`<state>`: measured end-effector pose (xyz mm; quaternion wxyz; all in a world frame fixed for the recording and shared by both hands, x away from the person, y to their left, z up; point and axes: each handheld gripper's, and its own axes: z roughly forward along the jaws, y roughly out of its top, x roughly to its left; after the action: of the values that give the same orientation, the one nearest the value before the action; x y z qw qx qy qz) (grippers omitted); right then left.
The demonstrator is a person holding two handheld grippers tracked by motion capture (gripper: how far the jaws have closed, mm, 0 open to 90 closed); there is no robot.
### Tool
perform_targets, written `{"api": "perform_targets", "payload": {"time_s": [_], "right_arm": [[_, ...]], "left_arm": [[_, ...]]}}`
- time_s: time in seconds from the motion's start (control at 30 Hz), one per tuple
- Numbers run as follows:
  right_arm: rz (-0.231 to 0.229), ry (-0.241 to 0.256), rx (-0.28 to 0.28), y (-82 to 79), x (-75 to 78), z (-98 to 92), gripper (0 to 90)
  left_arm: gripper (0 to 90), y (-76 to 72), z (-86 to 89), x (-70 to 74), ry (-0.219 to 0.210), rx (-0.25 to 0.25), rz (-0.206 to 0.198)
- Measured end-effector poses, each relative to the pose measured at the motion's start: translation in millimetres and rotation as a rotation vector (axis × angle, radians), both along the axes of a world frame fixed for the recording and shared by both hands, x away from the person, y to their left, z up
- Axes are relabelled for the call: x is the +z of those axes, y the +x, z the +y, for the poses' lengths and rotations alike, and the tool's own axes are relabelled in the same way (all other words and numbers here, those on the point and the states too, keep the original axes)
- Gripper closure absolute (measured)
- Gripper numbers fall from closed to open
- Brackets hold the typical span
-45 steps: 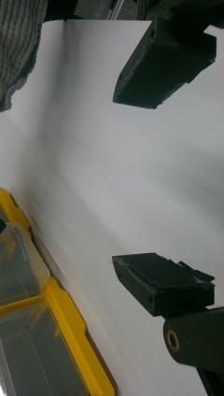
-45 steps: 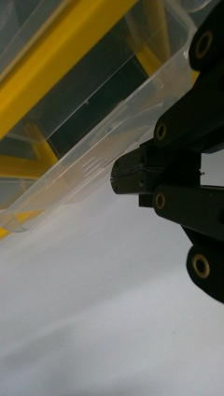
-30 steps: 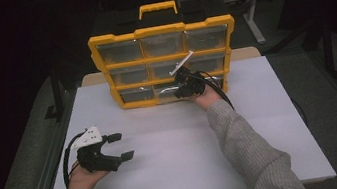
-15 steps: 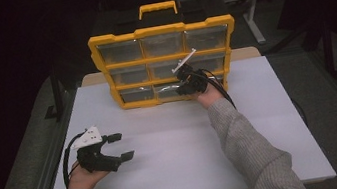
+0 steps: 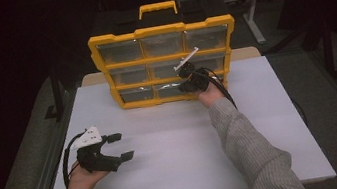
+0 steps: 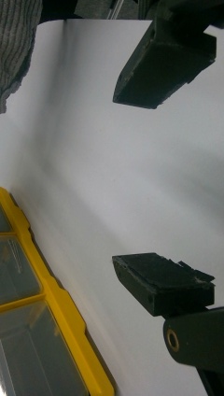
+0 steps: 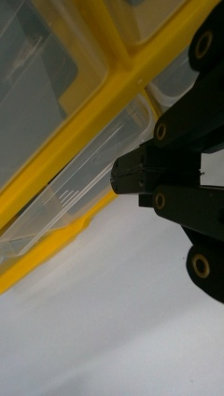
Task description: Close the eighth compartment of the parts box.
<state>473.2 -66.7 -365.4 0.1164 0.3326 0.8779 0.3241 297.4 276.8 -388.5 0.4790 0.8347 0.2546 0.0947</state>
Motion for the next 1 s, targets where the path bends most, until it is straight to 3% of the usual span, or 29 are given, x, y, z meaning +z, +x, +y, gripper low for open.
{"api": "perform_targets", "payload": {"time_s": [0.03, 0.07, 0.1, 0.13, 0.17, 0.4, 0.47, 0.53, 0.77, 0.83, 1.0], "right_arm": [[-0.003, -0.001, -0.002, 0.2, 0.0, -0.4, 88.7], [-0.028, -0.036, 0.022, 2.3, -0.1, -3.8, 88.7], [-0.004, 0.002, -0.011, 0.2, 0.0, -0.9, 88.7], [-0.031, -0.038, 0.020, 2.5, -0.2, -4.3, 88.7], [-0.036, -0.045, 0.016, 2.1, 0.1, -4.1, 88.7], [-0.036, -0.038, 0.011, 2.3, -0.2, -4.9, 88.6], [-0.003, 0.007, -0.017, 0.4, -0.7, -2.5, 87.4], [0.010, 0.021, -0.013, -0.5, -0.8, -4.0, 85.2], [0.068, 0.096, 0.078, -14.7, 2.4, -14.2, 73.0], [0.062, 0.096, 0.086, -20.0, 2.5, -18.7, 69.5], [0.088, 0.172, 0.089, -30.2, 1.1, -32.6, 61.3]], "left_arm": [[18.1, 0.0, -0.1, 0.0, 0.000, 0.000, 0.000], [18.1, 0.0, 0.0, 0.0, 0.001, 0.000, 0.001], [18.1, 0.1, 0.1, -0.1, 0.001, 0.001, 0.000], [18.1, 0.0, 0.2, -0.2, 0.000, 0.001, 0.001], [18.1, 0.0, 0.1, -0.4, -0.003, 0.001, -0.001], [18.1, 0.0, 0.4, -0.2, 0.001, 0.003, 0.000], [18.1, -0.2, 0.4, -0.5, -0.005, 0.005, 0.002], [18.1, -0.1, 1.1, -0.2, -0.001, 0.004, 0.003], [18.1, -0.3, 1.2, -1.6, -0.017, 0.021, 0.010], [18.3, -0.1, 1.4, -1.9, -0.006, 0.020, 0.007], [18.3, 0.3, -0.6, -2.6, -0.006, 0.018, 0.007]]}}
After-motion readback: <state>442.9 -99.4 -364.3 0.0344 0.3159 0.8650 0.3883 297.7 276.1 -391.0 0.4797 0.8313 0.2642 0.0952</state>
